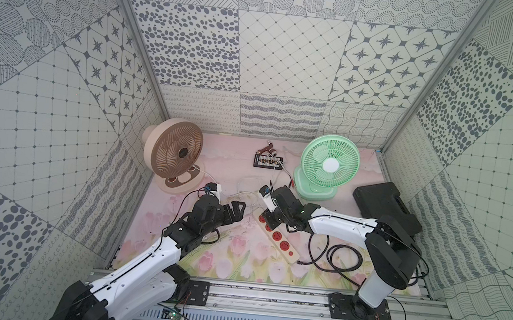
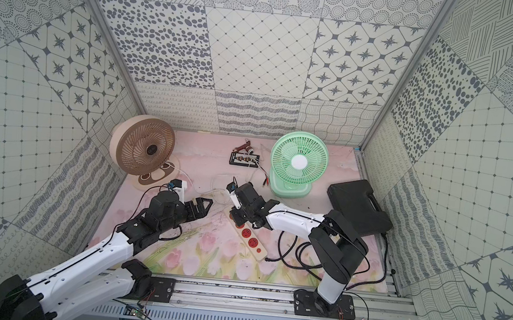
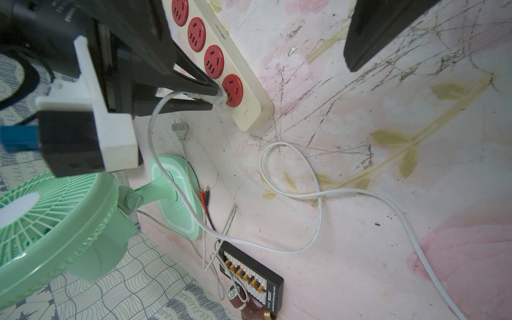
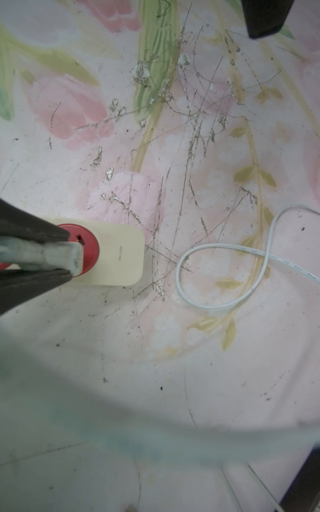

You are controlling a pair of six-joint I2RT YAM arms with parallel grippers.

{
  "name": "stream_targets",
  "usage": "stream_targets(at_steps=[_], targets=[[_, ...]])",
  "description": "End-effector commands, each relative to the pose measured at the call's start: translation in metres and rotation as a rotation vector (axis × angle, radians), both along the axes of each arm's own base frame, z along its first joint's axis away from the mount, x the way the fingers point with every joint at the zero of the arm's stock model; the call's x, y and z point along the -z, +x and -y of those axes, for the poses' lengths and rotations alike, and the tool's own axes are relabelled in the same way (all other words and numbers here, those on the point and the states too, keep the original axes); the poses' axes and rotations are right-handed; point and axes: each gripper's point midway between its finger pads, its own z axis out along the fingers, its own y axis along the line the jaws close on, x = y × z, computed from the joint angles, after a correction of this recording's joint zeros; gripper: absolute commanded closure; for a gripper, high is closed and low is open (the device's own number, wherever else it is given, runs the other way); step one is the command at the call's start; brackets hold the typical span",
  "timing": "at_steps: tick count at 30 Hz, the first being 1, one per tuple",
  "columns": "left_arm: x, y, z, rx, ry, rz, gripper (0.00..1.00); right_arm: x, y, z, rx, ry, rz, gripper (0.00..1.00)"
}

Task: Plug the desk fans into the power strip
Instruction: Insert the plug into the socket.

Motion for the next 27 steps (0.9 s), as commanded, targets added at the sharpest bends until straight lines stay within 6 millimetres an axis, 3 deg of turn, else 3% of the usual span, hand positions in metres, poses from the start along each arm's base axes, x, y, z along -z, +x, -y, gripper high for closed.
stream_targets(at_steps=[1,14,27], targets=[[-0.005,0.004,-0.003,-0.011,0.015,0.029,0.01,0.047,-0.026,0.035,0.009,-0.157,-0.115,1.0],[-0.007,0.004,-0.004,-0.012,0.015,0.032,0.01,0.087,-0.046,0.042,0.02,-0.211,-0.229,1.0],[-0.006,0.005,-0.003,-0.011,0.014,0.028,0.01,0.098,-0.056,0.053,0.039,-0.227,-0.206,1.0]])
